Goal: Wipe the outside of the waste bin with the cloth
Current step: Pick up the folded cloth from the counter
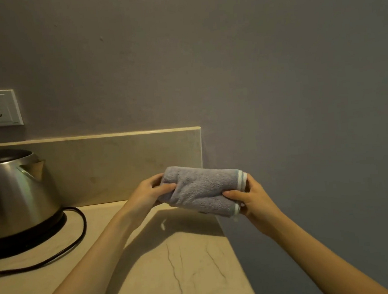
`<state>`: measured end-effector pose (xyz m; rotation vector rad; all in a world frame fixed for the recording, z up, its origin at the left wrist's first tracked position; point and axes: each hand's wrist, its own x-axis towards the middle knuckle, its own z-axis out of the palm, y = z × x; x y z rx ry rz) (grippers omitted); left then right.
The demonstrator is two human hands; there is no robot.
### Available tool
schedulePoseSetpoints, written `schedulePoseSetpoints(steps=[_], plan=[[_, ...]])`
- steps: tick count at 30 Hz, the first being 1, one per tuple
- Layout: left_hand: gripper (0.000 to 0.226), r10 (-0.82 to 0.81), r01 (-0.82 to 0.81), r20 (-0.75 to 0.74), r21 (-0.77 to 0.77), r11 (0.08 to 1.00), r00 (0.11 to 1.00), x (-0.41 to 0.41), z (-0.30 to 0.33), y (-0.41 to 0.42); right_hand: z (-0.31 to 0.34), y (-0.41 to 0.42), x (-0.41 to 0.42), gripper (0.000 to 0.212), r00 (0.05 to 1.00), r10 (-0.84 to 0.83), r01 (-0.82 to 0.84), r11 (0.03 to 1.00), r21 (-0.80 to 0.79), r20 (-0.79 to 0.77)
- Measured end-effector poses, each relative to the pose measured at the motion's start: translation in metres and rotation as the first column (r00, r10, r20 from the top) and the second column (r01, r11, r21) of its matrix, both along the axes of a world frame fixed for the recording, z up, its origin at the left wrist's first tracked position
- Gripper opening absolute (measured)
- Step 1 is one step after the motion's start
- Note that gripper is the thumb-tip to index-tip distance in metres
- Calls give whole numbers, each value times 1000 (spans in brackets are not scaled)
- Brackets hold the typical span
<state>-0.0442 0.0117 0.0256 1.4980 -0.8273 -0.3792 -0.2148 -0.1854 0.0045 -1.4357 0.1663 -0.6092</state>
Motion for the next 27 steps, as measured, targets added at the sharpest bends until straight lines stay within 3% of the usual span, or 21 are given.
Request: schedulePoseSetpoints(steps=[3, 6, 9, 11, 16, 20, 24, 25, 27], plan=[[36, -72, 71, -39, -46, 996, 997, -39, 6, -12, 4, -7, -40, 50, 996, 28, -37, 994, 105, 86], [52, -110, 104, -80, -72, 992, 991, -83, 7, -31, 7, -21, -81, 55, 992, 4, -26, 984, 177, 125], [62, -99, 94, -96, -50, 994, 990, -123, 4, -52, 7, -39, -124, 54, 991, -34, 9, 983, 185, 128], [56, -100, 96, -127, -34, 995, 987, -149, -1, -68, 4, -51, -152, 54, 991, -86, 69, 985, 159, 105], [25, -108, 100, -244, -43, 994, 964, -213, -14, -116, -5, -83, -214, 55, 952, -306, 306, 948, -89, 5], [17, -105, 93, -379, -50, 994, 919, -250, -14, -149, -8, -106, -255, 42, 912, -406, 401, 850, -342, 61], [18, -45, 32, -541, -33, 999, 840, -280, -14, -179, -18, -123, -289, 50, 882, -443, 441, 657, -611, 161], [16, -39, 24, -579, -34, 999, 814, -286, -15, -186, -20, -127, -297, 56, 874, -450, 429, 543, -722, 181], [8, -44, 36, -639, -25, 999, 768, -299, -18, -199, -24, -134, -308, 71, 843, -479, 356, 158, -921, 244]])
